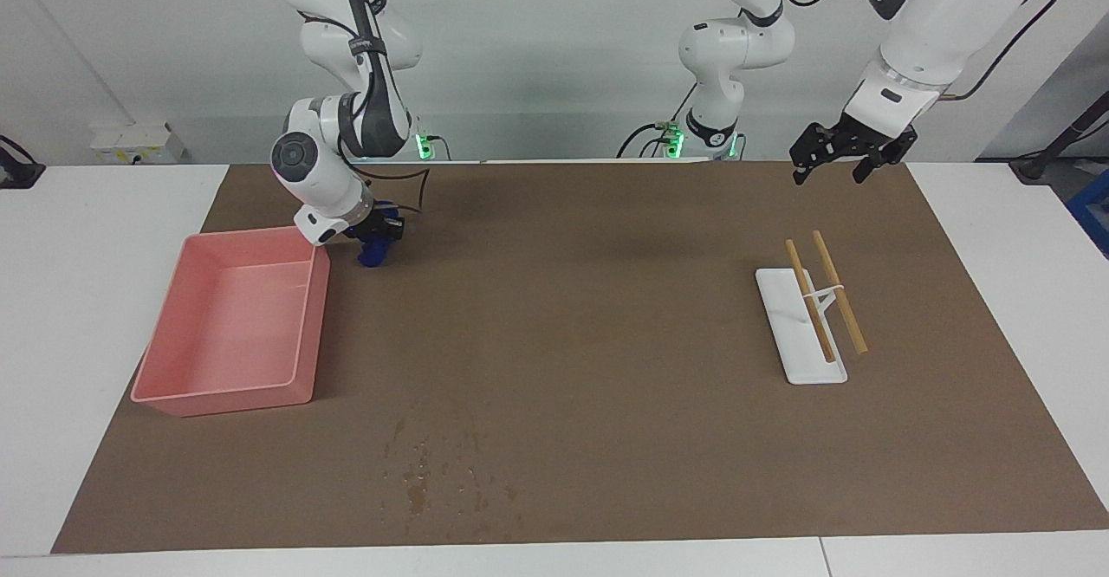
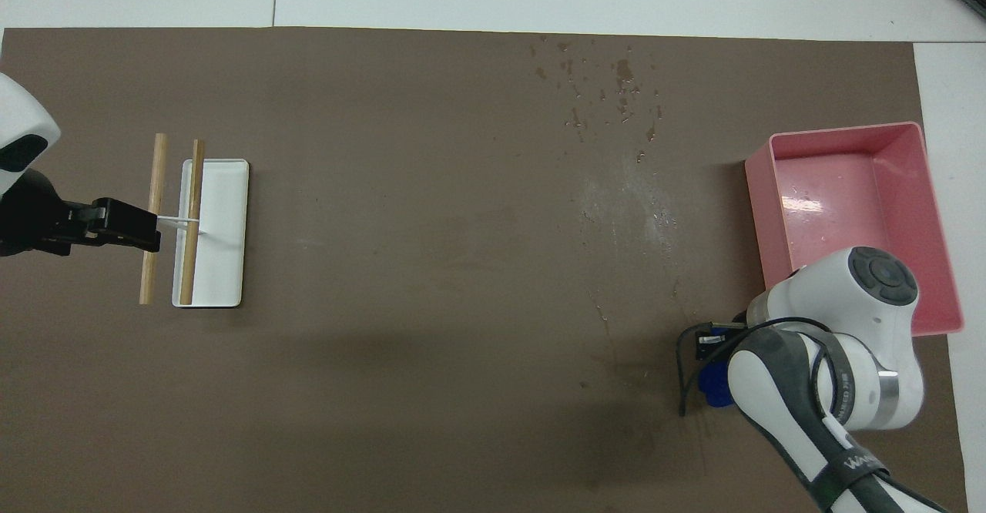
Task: Wipe water with towel using both arms
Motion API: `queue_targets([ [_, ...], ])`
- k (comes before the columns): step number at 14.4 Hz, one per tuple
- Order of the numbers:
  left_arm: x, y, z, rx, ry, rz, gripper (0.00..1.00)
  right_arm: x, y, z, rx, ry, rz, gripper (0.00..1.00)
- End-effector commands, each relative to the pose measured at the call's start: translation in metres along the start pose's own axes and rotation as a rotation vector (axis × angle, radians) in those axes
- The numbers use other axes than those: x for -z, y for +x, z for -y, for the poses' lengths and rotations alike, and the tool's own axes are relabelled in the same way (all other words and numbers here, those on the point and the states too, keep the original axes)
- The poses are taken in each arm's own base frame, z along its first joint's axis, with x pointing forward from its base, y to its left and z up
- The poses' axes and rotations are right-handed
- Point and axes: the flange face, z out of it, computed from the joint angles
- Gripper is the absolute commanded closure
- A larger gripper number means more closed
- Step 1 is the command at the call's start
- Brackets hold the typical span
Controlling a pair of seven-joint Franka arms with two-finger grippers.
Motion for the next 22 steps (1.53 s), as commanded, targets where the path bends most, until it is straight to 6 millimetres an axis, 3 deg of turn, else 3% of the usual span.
queue_targets([
  [1, 0.005, -0.007, 0.004, -0.004, -0.006, 0.007, 0.0, 0.003, -0.012, 0.024, -0.048, 0.037, 0.024, 1.0],
  [5, 0.006, -0.008, 0.002, 0.0, -0.005, 0.001, 0.0, -0.008, -0.039, 0.101, -0.144, 0.004, 0.022, 1.0],
  [7, 0.006, -0.008, 0.002, 0.0, -0.005, 0.001, 0.0, -0.01, -0.046, 0.116, -0.178, -0.004, 0.012, 1.0],
  [10, 0.006, -0.008, 0.003, 0.001, -0.005, 0.001, 0.0, -0.009, -0.041, 0.101, -0.131, 0.004, 0.022, 1.0],
  [12, 0.006, -0.008, 0.002, 0.0, -0.005, 0.001, 0.0, -0.005, -0.032, 0.072, -0.109, 0.024, 0.036, 1.0],
  [15, 0.006, -0.008, 0.003, 0.001, -0.005, 0.001, 0.0, -0.007, -0.024, 0.007, -0.043, 0.071, 0.057, 1.0],
  [16, 0.006, -0.008, 0.003, 0.001, -0.005, 0.001, 0.0, -0.01, -0.025, -0.002, -0.027, 0.077, 0.063, 1.0],
  [20, 0.006, -0.008, 0.003, 0.001, -0.005, 0.001, 0.0, -0.024, -0.036, -0.001, -0.063, 0.061, 0.043, 1.0],
  [22, 0.006, -0.008, 0.002, 0.0, -0.005, 0.001, 0.0, -0.027, -0.04, 0.015, -0.077, 0.057, 0.041, 1.0],
])
